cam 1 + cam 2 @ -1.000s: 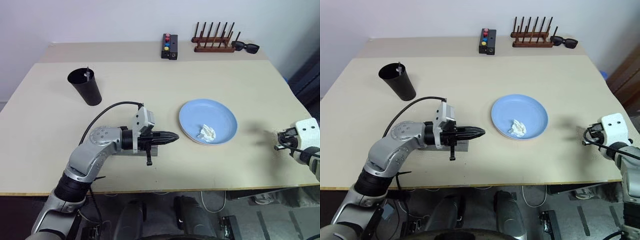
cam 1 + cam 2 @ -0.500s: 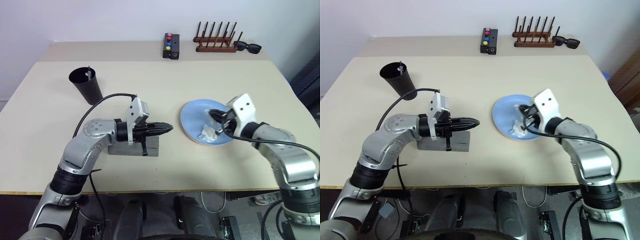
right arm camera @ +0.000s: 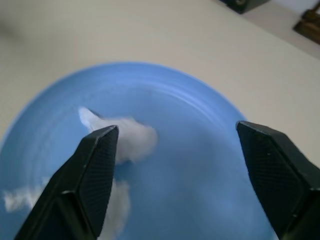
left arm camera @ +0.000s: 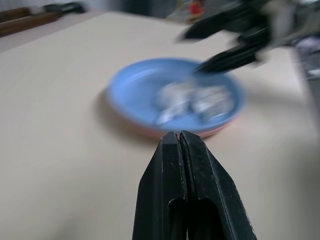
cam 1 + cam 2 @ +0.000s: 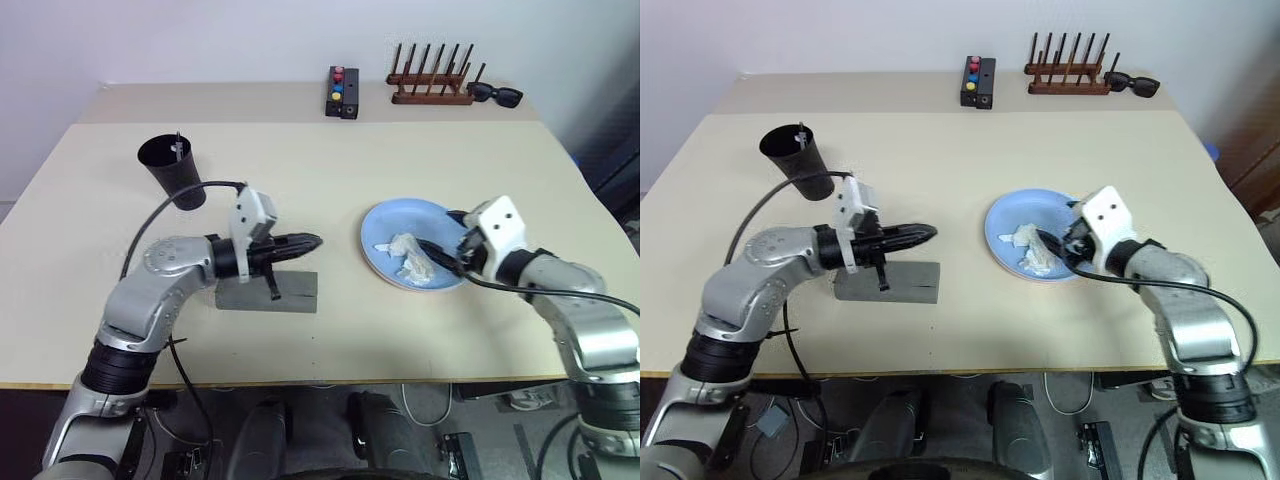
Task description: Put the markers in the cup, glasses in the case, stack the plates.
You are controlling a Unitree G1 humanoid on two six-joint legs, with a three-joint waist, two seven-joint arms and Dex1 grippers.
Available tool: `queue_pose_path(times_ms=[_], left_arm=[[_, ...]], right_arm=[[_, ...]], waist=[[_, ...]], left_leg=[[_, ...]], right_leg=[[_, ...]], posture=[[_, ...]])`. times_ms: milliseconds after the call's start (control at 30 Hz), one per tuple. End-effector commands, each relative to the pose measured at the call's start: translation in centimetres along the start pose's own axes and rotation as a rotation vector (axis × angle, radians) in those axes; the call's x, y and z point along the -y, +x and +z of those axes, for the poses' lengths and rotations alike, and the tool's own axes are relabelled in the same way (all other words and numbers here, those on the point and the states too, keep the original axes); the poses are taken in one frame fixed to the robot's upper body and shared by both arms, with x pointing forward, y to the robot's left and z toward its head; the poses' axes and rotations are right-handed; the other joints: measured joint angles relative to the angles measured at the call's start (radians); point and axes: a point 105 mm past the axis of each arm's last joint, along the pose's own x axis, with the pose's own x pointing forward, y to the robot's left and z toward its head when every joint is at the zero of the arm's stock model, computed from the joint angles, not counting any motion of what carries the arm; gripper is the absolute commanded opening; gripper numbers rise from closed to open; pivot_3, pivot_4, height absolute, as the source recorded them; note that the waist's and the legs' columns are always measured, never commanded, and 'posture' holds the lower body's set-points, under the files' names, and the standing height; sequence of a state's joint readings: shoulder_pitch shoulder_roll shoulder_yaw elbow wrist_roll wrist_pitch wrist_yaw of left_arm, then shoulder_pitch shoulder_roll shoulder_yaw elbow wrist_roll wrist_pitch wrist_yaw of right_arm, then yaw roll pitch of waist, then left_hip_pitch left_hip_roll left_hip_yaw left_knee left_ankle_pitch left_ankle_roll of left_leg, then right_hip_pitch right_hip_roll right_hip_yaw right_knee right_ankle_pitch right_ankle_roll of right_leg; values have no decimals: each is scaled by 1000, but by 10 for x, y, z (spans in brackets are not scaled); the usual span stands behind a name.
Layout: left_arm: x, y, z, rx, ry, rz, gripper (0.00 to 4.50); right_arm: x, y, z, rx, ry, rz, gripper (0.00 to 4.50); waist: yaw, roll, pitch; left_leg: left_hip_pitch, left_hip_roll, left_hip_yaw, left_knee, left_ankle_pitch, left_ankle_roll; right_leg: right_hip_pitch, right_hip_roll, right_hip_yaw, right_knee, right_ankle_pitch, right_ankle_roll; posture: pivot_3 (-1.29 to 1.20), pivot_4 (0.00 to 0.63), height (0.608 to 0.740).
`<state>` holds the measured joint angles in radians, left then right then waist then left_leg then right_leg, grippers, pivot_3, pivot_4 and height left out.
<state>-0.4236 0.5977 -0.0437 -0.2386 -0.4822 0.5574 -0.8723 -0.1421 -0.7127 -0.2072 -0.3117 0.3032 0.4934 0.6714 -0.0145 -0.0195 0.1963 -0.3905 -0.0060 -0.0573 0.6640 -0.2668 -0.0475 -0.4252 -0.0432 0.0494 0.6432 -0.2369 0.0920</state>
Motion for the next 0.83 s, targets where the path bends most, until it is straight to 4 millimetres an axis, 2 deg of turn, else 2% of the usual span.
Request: queue_pose_path(times_ms=[33,200,333,467,600,833], left_arm=[[-23,-30,-1,-22,43,118,0],[-39,-82,-24,-129,21,240,0],[-39,-104,-38,-168,-12,306,0],[-40,-121,-48,-190,-34,360,0],[-39,-127,-52,-196,-40,377,0],[-43,-128,-52,-181,-35,402,0]], right_arm=[[12,-32,13,55,-20,-1,3875],[23,-84,-18,-41,87,-2,3875],[37,-102,-30,-68,115,-55,3875],[43,-102,-35,-75,121,-71,3875],[54,-100,-37,-81,117,-86,3875],[59,-91,-30,-58,93,-72,3875]], waist=[[-2,0,0],[-3,0,0],[-4,0,0],[-3,0,0],[-2,0,0],[-1,0,0]], left_leg=[[0,0,0,0,0,0],[0,1,1,-1,0,0],[1,2,3,0,0,0],[1,3,3,-1,0,0],[0,3,3,-2,0,0],[0,3,3,-2,0,0]], right_leg=[[0,0,0,0,0,0],[0,0,0,0,-1,-2],[0,-1,0,-3,-2,0],[1,-1,0,-4,-2,0],[0,-1,0,-6,-1,-1],[0,0,0,-7,-1,-2]], posture=[[0,150,735],[0,150,735],[0,150,735],[0,150,735],[0,150,735],[0,150,735]])
